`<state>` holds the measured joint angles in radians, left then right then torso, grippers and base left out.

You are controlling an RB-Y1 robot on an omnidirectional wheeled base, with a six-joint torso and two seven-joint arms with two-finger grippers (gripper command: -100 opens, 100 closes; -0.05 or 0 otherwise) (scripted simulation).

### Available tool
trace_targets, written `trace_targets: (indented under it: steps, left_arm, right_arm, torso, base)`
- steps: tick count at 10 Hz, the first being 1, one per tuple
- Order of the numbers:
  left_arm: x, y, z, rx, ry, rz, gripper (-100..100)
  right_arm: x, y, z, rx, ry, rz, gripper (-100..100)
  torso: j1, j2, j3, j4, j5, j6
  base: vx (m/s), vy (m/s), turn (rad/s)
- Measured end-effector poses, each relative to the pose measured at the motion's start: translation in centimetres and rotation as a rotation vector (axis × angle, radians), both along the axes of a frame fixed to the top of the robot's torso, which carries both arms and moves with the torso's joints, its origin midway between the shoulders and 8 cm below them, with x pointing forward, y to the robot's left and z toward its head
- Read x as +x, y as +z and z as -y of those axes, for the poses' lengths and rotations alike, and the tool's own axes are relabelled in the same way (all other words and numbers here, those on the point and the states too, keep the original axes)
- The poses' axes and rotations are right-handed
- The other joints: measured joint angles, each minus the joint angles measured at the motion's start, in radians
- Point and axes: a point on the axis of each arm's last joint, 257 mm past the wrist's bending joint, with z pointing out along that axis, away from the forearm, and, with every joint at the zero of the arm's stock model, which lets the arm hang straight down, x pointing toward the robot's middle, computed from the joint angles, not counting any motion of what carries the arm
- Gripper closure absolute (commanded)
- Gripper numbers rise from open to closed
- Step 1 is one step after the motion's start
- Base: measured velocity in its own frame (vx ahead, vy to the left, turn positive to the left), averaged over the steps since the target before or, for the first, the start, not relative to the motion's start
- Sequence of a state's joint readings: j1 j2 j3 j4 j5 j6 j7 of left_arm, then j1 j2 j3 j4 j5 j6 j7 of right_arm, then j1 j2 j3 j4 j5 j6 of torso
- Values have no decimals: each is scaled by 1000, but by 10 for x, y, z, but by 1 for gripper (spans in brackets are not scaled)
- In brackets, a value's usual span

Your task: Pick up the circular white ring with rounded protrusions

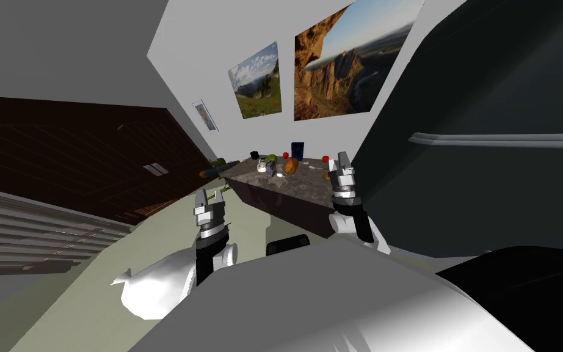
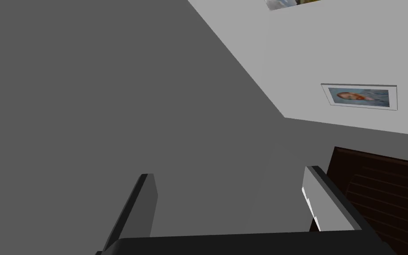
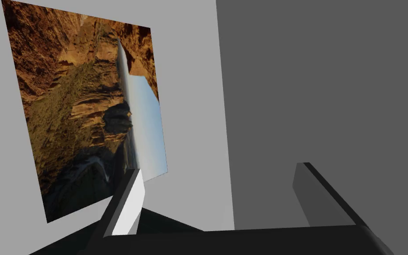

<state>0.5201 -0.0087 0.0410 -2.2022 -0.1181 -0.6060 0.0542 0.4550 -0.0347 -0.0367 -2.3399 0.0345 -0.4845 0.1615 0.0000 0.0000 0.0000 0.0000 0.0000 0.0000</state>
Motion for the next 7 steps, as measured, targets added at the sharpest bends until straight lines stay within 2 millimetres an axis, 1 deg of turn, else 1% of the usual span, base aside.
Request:
trace_targets:
  steps: [3,7]
  left_arm:
    - [0,0,0,0,0,0,0]
    - [0,0,0,0,0,0,0]
  right_arm:
    - [8,-19,-1,-74,2,-61,-100]
    - [19,-60,2,-204,-9,-171,-100]
  torso:
    - [2,-3,-1,-1,0,0]
    - [2,-4,-3,-1,0,0]
  base:
    - [44,29,96]
    - [66,32,161]
